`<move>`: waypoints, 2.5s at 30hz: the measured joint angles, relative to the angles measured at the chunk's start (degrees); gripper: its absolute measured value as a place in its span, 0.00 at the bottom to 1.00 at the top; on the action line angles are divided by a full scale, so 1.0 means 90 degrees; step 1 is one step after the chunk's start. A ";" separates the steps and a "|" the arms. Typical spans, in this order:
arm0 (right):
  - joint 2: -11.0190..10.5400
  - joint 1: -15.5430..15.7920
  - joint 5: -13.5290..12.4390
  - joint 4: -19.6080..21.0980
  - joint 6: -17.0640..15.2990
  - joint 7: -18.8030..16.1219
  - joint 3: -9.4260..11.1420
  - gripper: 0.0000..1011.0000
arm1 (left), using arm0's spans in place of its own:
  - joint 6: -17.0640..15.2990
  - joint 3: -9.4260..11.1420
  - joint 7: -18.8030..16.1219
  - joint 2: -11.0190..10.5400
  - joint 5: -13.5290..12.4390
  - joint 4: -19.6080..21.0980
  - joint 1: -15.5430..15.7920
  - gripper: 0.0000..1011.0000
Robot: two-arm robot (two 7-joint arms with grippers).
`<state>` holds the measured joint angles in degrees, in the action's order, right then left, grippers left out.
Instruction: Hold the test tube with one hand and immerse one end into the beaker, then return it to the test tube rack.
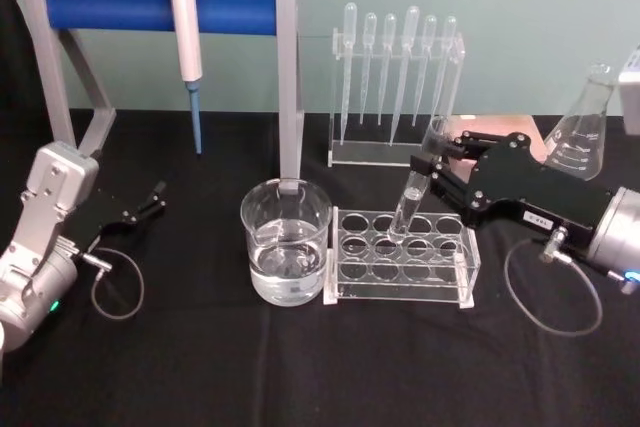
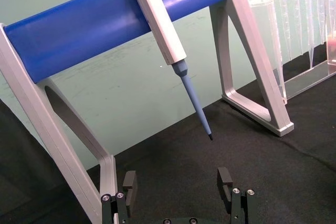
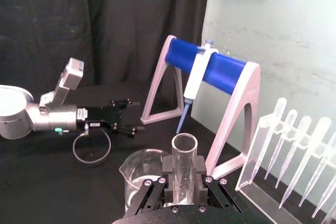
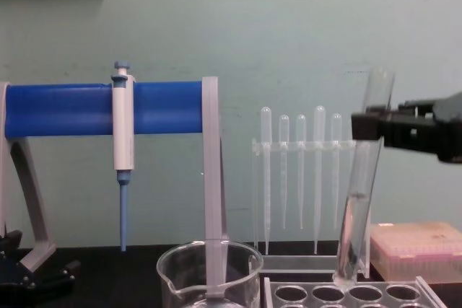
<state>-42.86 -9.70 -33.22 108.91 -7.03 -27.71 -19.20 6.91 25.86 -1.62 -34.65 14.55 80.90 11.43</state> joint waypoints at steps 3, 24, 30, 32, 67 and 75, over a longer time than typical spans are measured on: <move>0.0073 -0.0032 0.0066 -0.0114 0.0009 -0.0013 -0.0070 0.24 | 0.0000 0.0000 0.0000 0.0000 0.0000 0.0000 0.0000 0.99; 0.0440 -0.0191 0.0302 -0.0709 0.0053 -0.0078 -0.0281 0.24 | 0.0000 0.0000 0.0000 0.0000 0.0000 0.0000 0.0000 0.99; 0.0526 -0.0210 0.0371 -0.0869 0.0060 -0.0106 -0.0370 0.24 | 0.0000 0.0000 0.0000 0.0000 0.0000 0.0000 0.0000 0.99; 0.0567 -0.0225 0.0386 -0.0949 0.0060 -0.0126 -0.0400 0.24 | 0.0000 0.0000 0.0000 0.0000 0.0000 0.0000 0.0000 0.99; 0.0729 -0.0337 0.0443 -0.1306 -0.0017 -0.0227 -0.0560 0.55 | 0.0000 0.0000 0.0000 0.0000 0.0000 0.0000 0.0000 0.99; 0.0730 -0.0227 0.0415 -0.1078 0.0094 -0.0116 -0.0418 0.80 | 0.0000 0.0000 0.0000 0.0000 0.0000 0.0000 0.0000 0.99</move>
<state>-36.30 -11.74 -29.48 99.21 -6.19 -28.75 -22.96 6.91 25.86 -1.62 -34.65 14.55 80.90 11.43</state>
